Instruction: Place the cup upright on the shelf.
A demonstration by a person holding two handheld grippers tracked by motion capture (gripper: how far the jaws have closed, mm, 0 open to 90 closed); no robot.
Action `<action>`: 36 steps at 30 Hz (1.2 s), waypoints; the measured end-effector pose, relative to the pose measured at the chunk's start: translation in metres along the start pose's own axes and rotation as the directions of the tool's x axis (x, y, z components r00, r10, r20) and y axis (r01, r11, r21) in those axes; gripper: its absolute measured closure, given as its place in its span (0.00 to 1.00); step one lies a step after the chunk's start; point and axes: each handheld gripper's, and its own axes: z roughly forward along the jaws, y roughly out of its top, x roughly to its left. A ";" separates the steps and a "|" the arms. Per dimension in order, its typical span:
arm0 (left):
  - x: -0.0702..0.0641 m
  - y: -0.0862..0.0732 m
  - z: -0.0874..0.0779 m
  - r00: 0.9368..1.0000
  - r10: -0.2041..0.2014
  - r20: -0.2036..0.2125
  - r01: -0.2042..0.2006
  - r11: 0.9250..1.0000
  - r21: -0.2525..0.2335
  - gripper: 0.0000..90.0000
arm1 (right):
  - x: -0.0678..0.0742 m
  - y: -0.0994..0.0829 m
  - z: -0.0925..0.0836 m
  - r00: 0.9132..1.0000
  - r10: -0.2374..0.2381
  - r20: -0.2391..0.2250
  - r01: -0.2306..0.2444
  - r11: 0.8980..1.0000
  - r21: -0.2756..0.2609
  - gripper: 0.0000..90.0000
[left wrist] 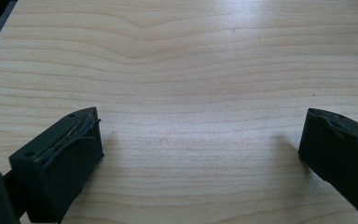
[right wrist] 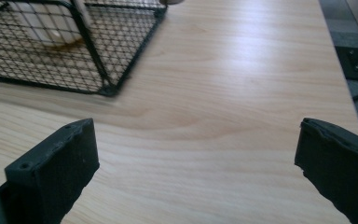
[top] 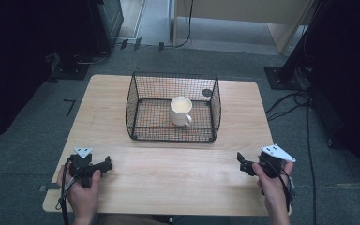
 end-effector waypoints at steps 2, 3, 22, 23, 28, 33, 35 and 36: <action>0.000 0.000 0.000 1.000 0.000 0.000 0.000 1.000 0.001 0.00 | -0.007 -0.005 -0.002 1.000 0.008 0.012 -0.008 1.000 0.006 0.00; 0.000 0.000 0.000 1.000 0.000 -0.001 0.000 1.000 0.000 0.00 | -0.010 -0.008 -0.004 1.000 0.012 0.019 -0.012 1.000 0.012 0.00; 0.000 0.000 0.000 1.000 0.000 0.000 0.000 1.000 0.000 0.00 | -0.055 -0.062 -0.012 0.991 0.081 0.108 -0.090 0.992 0.086 0.00; 0.000 0.000 0.000 1.000 0.001 0.000 -0.001 1.000 0.001 0.00 | -0.055 -0.064 -0.011 0.991 0.078 0.106 -0.088 0.992 0.093 0.00; 0.000 0.000 0.000 1.000 0.001 0.000 -0.001 1.000 0.001 0.00 | -0.052 -0.065 -0.008 0.995 0.063 0.080 -0.075 0.986 0.147 0.00; 0.000 0.000 0.000 1.000 0.001 0.000 -0.001 1.000 0.001 0.00 | -0.045 -0.065 -0.004 0.995 0.006 0.102 -0.025 0.982 0.187 0.00; 0.000 0.000 0.000 1.000 0.001 0.000 -0.001 1.000 0.000 0.00 | -0.043 -0.064 -0.003 0.995 -0.009 0.099 -0.011 0.981 0.192 0.00; 0.000 0.000 0.000 1.000 0.001 0.000 -0.001 1.000 0.000 0.00 | -0.043 -0.064 -0.003 0.995 -0.014 0.096 -0.004 0.982 0.190 0.00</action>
